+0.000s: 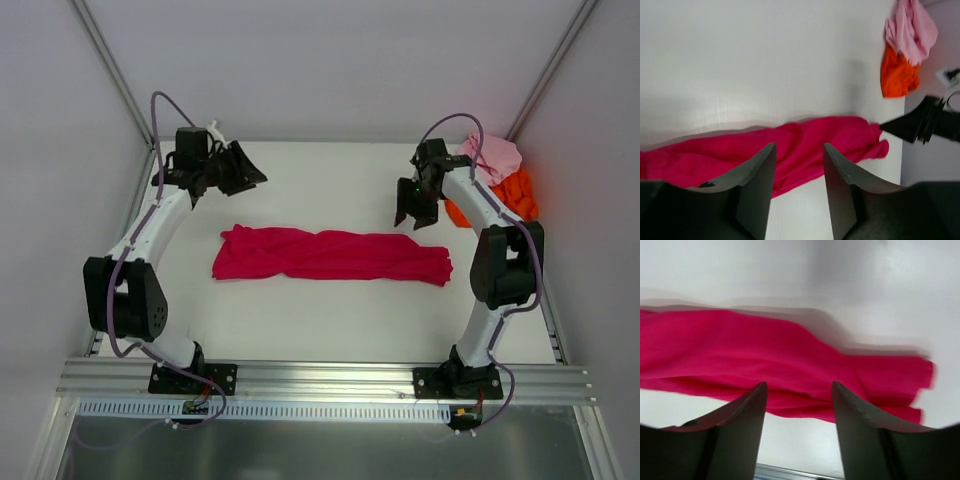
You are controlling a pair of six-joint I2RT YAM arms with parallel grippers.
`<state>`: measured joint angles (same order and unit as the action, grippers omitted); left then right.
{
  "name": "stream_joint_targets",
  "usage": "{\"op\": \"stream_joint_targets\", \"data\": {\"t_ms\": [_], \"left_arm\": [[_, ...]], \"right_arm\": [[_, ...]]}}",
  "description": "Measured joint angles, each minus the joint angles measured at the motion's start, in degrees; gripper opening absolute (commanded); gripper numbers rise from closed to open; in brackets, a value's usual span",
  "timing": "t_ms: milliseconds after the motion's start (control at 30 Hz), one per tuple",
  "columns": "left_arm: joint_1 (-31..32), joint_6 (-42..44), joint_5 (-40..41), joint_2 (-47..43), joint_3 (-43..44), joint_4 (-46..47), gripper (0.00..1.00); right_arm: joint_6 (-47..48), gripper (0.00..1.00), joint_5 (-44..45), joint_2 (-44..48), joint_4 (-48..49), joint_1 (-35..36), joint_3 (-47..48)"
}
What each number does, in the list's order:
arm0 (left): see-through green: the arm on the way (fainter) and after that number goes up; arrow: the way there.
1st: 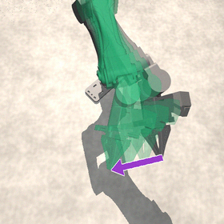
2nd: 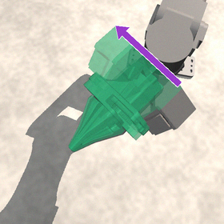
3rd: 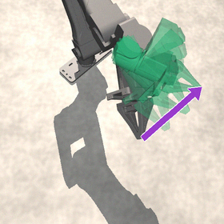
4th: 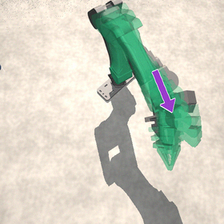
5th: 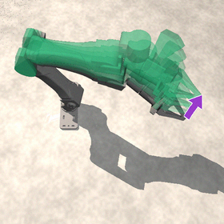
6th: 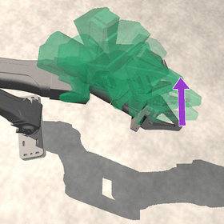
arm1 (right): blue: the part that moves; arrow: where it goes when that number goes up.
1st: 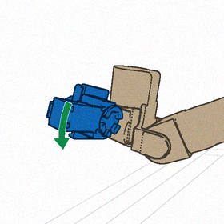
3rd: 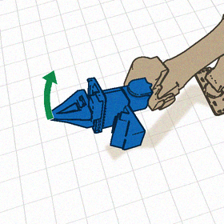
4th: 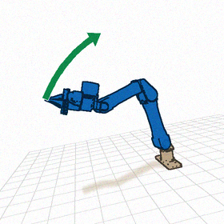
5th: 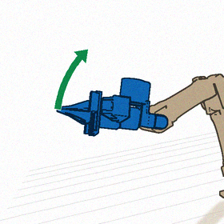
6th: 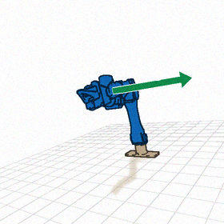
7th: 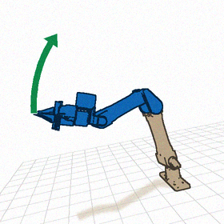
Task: Fold and stack the t-shirts
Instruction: Rotate the tshirt 90 degrees
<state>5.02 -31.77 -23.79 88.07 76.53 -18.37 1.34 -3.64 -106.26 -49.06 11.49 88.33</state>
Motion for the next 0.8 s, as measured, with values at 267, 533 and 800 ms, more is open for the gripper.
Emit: {"op": "stream_joint_targets", "data": {"t_ms": [267,533,800], "left_arm": [[6.4,-1.5,-11.4,14.8,-2.2,4.7,0.00],[10.3,-1.5,-13.9,17.3,-3.5,4.7,0.00],[11.2,-0.3,-14.7,17.7,-6.4,4.2,0.00]], "right_arm": [[-1.8,0.02,-15.8,-9.1,4.7,6.0,9.9],[-2.0,0.01,-19.5,-17.5,4.3,14.6,14.5],[-2.0,0.01,-19.7,-17.6,4.2,16.8,12.2]]}}
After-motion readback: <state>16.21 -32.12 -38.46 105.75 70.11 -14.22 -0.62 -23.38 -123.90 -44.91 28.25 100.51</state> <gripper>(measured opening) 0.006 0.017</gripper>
